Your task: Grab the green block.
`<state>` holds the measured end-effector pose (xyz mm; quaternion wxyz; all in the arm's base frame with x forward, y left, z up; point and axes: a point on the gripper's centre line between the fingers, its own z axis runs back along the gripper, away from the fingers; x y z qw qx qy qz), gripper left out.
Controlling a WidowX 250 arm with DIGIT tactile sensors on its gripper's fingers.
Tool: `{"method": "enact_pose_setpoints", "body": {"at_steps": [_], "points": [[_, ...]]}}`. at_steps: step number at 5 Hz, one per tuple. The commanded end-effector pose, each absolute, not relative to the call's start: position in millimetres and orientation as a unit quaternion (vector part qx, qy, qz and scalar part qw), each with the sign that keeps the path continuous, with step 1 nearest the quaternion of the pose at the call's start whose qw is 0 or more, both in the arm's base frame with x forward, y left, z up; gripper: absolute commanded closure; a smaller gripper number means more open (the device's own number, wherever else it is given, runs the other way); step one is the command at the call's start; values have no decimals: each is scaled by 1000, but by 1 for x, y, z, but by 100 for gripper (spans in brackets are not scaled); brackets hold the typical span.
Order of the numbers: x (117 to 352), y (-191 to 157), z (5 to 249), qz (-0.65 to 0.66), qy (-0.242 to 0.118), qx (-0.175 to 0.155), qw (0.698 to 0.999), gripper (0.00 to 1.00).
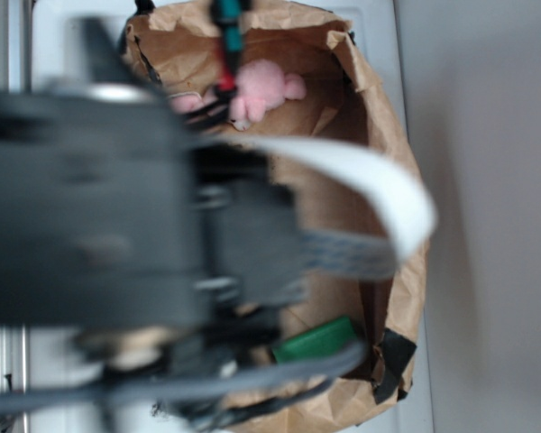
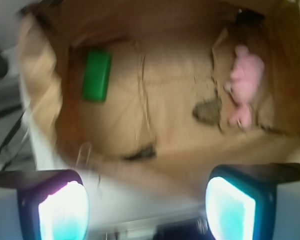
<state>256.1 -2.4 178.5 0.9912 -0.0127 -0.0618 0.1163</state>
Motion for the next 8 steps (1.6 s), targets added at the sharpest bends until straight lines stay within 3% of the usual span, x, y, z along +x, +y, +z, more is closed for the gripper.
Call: {"method": "enact_pose_setpoints", "body": {"at_steps": [1,3,4,5,8], "points": [[304,34,141,130,-118,-37,984,0],[304,38,100,159,-111,-36,980,0],[293,10,97,160,-150,-32,975,0],[291,-7,98,157,-153,-33,975,0],[291,-7,98,157,-153,-33,975,0]]}}
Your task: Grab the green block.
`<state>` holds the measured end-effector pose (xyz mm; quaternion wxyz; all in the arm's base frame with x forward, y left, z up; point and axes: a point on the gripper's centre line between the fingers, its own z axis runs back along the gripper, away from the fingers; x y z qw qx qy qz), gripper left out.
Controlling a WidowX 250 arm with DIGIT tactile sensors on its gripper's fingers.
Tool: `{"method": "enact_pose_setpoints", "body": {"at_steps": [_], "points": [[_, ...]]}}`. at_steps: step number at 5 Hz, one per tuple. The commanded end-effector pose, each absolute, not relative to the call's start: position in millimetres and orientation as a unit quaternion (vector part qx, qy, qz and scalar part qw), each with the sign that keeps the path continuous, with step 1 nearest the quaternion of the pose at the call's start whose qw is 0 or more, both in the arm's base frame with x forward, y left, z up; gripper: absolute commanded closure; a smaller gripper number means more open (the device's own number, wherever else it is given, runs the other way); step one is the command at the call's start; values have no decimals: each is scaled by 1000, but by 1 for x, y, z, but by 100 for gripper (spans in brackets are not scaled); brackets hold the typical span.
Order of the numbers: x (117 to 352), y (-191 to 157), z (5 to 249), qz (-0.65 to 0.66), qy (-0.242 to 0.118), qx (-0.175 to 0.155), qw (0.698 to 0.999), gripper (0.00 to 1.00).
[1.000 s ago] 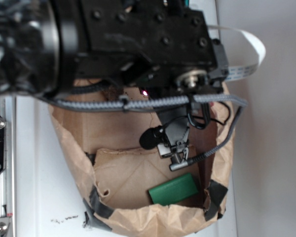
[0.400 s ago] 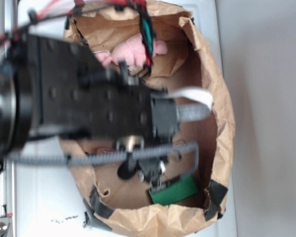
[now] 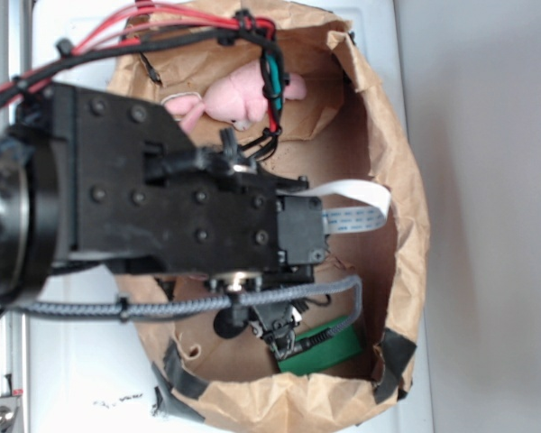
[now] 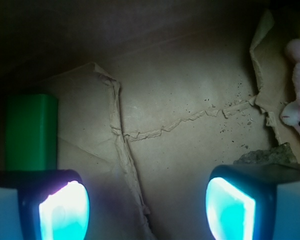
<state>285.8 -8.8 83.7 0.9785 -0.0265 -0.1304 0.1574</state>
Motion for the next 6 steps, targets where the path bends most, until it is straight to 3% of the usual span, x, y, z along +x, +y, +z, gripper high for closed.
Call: {"method": "enact_pose_setpoints", "body": {"at_steps": [1,3,4,5,6], "points": [[291,-7,98,157,-153,-33,975,0],[308,-23,53,170,-166,-15,971,0],[310,-30,47,157,-173,-12,972,0],[309,-37,47,150,-176,-53,971,0],[313,-40,50,156,-180,-69,969,0]]}}
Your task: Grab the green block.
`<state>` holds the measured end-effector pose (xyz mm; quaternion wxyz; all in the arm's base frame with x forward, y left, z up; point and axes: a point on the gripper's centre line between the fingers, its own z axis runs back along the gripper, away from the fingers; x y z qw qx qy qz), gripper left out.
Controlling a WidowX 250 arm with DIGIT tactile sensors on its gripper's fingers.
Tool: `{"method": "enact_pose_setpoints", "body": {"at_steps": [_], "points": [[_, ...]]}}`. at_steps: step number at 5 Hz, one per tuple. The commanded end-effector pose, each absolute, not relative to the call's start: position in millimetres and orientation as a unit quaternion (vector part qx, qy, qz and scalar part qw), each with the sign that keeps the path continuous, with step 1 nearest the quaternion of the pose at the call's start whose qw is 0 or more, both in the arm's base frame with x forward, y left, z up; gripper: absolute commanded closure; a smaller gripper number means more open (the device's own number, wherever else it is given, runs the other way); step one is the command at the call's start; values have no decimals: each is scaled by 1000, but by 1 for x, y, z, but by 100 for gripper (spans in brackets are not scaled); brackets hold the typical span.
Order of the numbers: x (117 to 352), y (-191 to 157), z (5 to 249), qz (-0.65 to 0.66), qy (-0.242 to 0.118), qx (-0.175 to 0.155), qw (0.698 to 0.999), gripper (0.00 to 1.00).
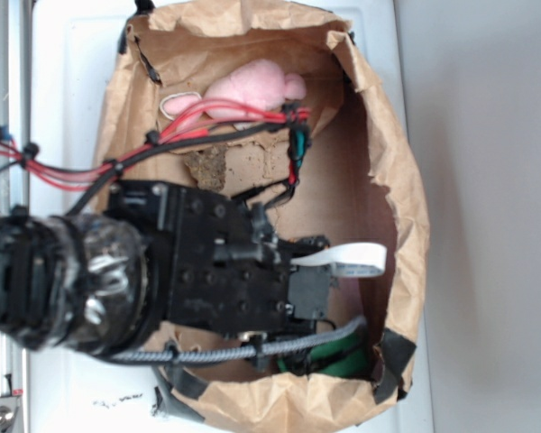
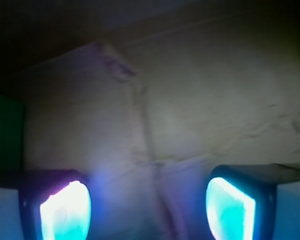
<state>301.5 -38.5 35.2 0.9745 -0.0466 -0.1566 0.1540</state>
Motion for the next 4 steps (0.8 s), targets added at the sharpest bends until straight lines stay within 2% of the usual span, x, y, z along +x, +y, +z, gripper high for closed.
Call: {"method": "enact_pose_setpoints", "body": {"at_steps": [1,3,4], "points": [[312,-34,70,158,-174,-91,968,0],[312,-17,93,180,-193,-105,959,0],[315,-18,89,181,-187,-119,958,0]]}}
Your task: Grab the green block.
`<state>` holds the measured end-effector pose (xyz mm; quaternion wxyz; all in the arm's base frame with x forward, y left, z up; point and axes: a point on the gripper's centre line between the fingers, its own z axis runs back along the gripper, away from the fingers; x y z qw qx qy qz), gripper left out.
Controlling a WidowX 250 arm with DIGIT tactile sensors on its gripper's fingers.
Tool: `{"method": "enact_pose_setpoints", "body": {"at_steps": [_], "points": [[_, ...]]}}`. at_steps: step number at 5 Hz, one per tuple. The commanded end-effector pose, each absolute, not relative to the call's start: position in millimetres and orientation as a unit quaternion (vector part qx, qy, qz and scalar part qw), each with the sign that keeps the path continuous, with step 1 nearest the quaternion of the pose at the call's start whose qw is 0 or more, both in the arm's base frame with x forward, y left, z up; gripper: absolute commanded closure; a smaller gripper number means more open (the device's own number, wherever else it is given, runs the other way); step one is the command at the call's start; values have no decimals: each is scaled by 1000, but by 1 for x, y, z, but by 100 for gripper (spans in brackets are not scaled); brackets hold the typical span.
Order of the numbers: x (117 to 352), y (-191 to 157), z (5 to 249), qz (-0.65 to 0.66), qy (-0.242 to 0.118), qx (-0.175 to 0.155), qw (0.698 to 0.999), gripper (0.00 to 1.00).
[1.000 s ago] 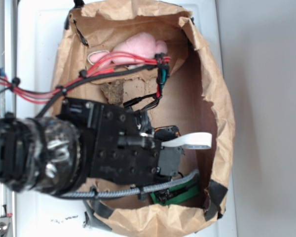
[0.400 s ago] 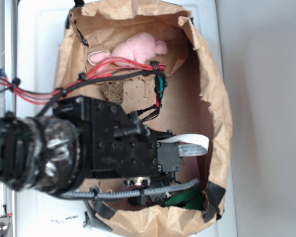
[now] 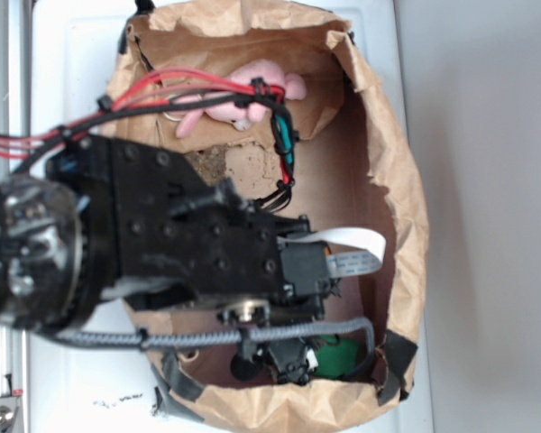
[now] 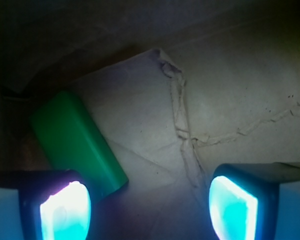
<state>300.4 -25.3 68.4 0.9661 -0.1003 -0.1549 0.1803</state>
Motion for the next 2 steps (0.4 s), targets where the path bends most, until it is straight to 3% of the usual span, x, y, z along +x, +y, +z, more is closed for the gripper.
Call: {"method": "enact_pose_setpoints", "body": {"at_steps": [1,2], "points": [[317,-29,76,170,-184,-127,960,0],[316,-42,66,130,-176,-142,965,0]]}}
